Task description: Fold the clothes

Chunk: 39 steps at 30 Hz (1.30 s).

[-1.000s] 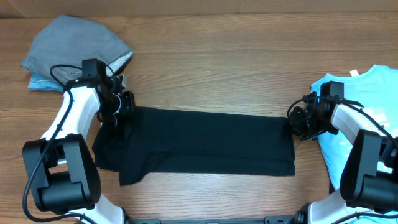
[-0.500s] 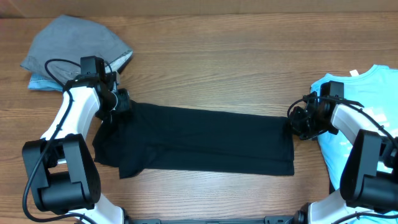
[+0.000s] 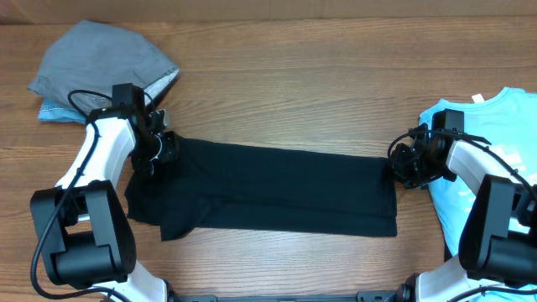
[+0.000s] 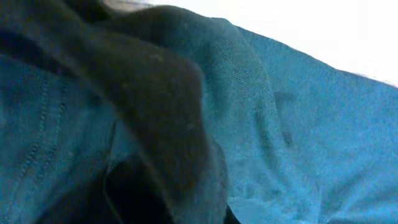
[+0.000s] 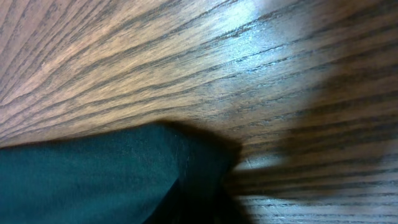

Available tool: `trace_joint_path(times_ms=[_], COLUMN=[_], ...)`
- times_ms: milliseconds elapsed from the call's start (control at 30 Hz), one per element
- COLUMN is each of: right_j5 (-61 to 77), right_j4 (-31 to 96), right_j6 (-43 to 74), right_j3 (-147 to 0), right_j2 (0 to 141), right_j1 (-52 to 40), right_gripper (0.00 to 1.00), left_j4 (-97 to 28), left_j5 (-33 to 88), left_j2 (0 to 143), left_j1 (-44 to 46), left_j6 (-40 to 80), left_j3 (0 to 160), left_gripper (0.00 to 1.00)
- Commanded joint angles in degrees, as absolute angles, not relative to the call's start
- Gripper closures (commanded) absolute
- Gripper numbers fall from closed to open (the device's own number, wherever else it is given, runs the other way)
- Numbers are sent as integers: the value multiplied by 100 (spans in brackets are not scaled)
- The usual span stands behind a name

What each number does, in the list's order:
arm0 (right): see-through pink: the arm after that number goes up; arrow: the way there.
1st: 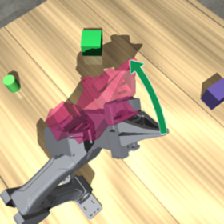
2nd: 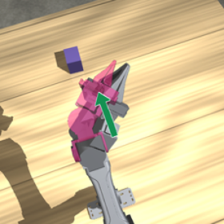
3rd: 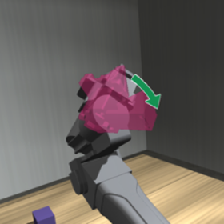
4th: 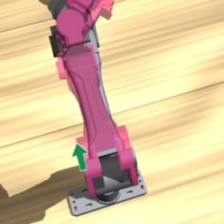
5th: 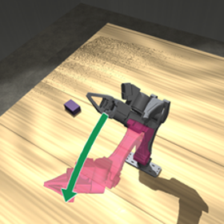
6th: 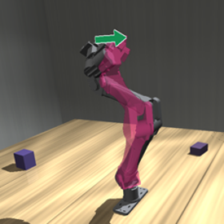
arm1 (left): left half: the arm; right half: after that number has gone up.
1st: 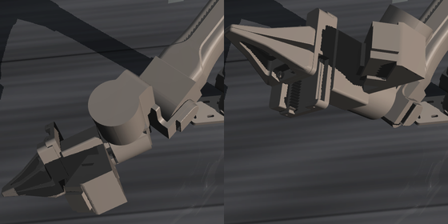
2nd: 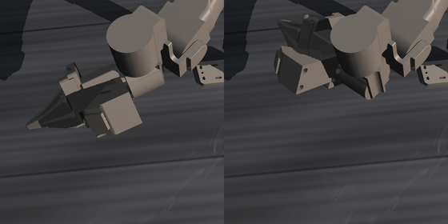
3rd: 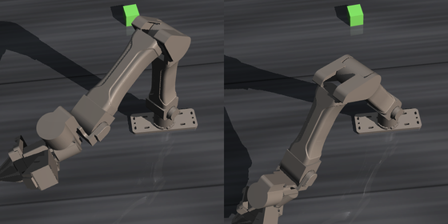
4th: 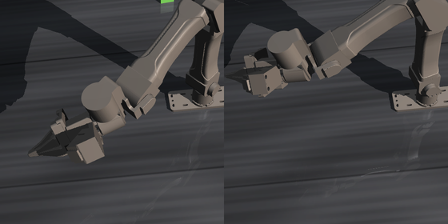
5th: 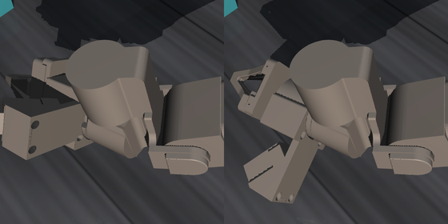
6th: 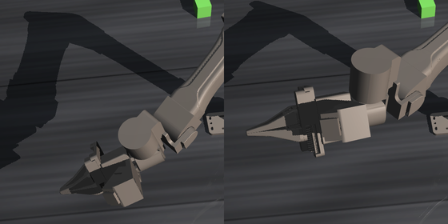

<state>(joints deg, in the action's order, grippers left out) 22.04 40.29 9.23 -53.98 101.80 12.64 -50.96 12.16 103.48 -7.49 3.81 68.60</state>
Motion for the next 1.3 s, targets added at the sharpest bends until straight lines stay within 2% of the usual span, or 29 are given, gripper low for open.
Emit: trace_joint_path(times_ms=[0, 233, 433, 467, 500, 567, 633, 700, 800, 1033, 1133, 1233, 1267], right_j5=[2018, 1922, 1800, 1800, 1800, 1802, 1806, 1806, 1804, 1798, 1643, 1664, 1649], right_j4=[3997, 4053, 4077, 4077, 4075, 4077, 4075, 4121, 4254, 4198, 4027, 3837, 3813], right_j6=[958, 958, 958, 956, 956, 956, 956, 954, 954, 969, 1181, 1223, 1223], right_j3=[-5356, -5356, -5356, -5356, -5356, -5356, -5356, -5356, -5356, -5127, -4864, -4668, -4648], right_j2=[10232, 10232, 10232, 10232, 10232, 10232, 10232, 10232, 10232, 10235, 10272, 10274, 10274], right_j1=[1260, 1260, 1260, 1260, 1260, 1260, 1260, 1260, 1258, 1253, 1253, 1216, 1192], right_gripper=[88, 88, 88, 88, 88, 88, 83, 67, 59, 50, 56, 74, 77], left_j4=[-4862, -4536, -4475, -4488, -4504, -4545, -4613, -4683, -4733, -4838, -4847, -4866, -4869], left_j5=[1116, 1402, 2141, 2178, 2217, 2213, 2211, 2209, 2191, 2036, 2038, 2038, 2038], left_j2=[10186, 10184, 10184, 10186, 10186, 10186, 10186, 10186, 10186, 10186, 10186, 10186, 10186], left_j1=[-797, -1271, -1579, -1579, -1579, -1570, -1570, -1568, -1568, -1570, -1568, -1568, -1568], left_j6=[425, 644, 617, 613, 569, 513, 419, 384, 248, 207, 207, 207, 209], left_j3=[6840, 6895, 6925, 6925, 6925, 6925, 6925, 6925, 6925, 6925, 6925, 6925, 6925], left_gripper=[96, 96, 94, 88, 73, 50, 40, 36, 36, 36, 38, 41, 41])
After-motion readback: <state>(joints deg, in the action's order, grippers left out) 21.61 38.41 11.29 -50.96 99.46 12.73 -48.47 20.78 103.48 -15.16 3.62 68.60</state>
